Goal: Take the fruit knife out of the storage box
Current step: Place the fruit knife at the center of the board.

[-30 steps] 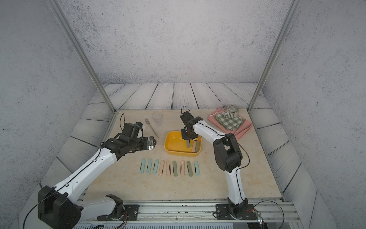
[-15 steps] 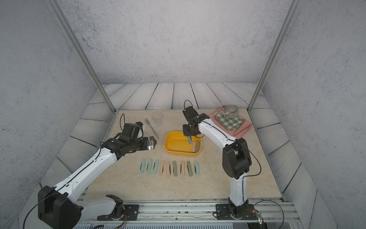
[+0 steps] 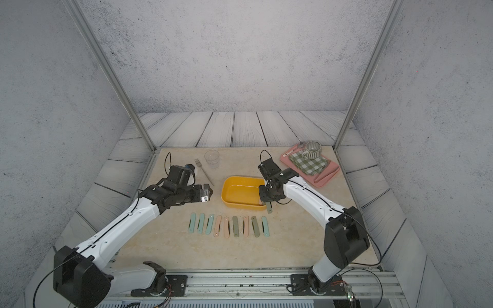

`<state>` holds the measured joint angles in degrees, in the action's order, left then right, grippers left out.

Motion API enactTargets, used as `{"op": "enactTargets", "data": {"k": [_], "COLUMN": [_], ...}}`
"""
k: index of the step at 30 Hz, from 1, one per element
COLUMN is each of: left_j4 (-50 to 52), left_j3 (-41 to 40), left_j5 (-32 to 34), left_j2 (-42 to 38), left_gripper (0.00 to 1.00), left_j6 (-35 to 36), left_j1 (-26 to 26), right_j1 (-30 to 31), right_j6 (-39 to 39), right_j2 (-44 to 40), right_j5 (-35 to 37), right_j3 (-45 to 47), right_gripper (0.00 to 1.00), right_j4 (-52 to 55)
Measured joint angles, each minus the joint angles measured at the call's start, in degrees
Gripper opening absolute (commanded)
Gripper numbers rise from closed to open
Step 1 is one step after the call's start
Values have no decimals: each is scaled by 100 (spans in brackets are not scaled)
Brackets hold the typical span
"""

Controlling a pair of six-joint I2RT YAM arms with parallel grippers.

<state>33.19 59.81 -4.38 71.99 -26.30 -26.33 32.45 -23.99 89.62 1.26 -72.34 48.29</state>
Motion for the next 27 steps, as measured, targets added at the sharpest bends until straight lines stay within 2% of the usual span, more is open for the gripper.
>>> {"op": "enactTargets", "data": {"k": [8, 27], "left_j4": [-4, 42], "left_j3": [184, 365], "left_j5": [0, 4], "left_j2": [157, 328], "left_gripper": [99, 99], "left_j6": [-2, -4], "left_j1": [-164, -367], "right_j1": [-68, -264], "right_j6": [-129, -282], "right_j2": [-149, 26], "right_j5": [52, -190], "right_j3": [1023, 2046], "right_gripper": [12, 14], "right_j4": [-376, -1438]}}
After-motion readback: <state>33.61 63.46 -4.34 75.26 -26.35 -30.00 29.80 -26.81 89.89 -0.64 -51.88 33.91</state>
